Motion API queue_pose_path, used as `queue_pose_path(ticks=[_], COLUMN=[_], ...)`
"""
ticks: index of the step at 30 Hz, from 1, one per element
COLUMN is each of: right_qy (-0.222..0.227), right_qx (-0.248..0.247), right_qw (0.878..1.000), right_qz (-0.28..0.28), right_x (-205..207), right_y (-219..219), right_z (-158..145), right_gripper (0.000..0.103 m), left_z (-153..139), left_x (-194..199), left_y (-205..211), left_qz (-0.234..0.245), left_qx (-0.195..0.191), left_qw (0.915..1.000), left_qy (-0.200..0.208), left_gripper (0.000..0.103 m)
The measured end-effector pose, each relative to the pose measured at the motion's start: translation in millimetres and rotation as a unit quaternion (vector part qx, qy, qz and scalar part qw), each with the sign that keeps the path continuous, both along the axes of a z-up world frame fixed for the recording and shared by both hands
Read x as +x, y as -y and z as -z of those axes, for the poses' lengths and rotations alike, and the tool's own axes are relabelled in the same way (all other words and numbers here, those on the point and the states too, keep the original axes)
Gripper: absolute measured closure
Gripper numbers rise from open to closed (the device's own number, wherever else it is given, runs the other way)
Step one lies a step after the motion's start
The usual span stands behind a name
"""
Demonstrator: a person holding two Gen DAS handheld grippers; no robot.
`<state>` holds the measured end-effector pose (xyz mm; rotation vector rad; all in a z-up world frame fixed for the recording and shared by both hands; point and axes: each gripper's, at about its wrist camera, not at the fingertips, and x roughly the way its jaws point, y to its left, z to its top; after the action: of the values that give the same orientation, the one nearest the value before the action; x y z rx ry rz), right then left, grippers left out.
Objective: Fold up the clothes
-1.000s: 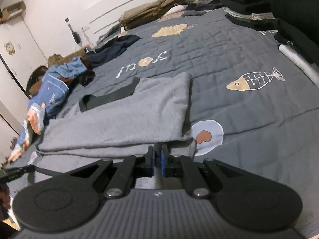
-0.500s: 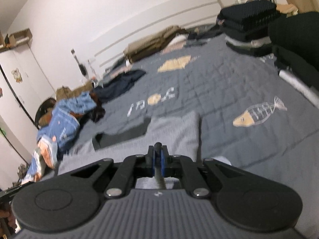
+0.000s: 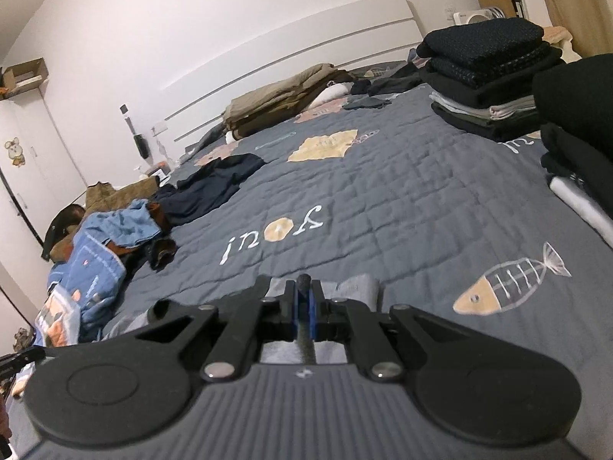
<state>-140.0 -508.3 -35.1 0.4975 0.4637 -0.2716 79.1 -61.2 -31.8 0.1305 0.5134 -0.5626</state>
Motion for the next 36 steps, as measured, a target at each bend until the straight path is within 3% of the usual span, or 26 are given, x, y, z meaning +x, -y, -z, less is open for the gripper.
queue_pose_path(ticks=[19,26,31,36], right_qy=[-0.002,-0.026,-0.058,-0.115], right_qx=[-0.022,-0.048,-0.044,-0.083], right_qw=[1.000,0.998,0.997,0.990], right_qz=[0.009,0.011,0.000,-0.004], right_x=[105,138,158,171], right_y=[43,51,55,46], right_z=[7,18,42,65], right_gripper=[0.098,0.098,0.097,0.087], left_z=[-1,16,38,52], left_x=[111,140,151,157], left_y=[65,88,98,89], left_qz=[-0.002,-0.001,-0.007,-0.044], left_qx=[0.034,0.052,0.068,0.064], left_qw=[0.9993,0.9985,0.9976,0.9964], left_qy=[0.016,0.014,-0.007,-0.034], left_gripper=[0.096,0.096,0.096,0.091])
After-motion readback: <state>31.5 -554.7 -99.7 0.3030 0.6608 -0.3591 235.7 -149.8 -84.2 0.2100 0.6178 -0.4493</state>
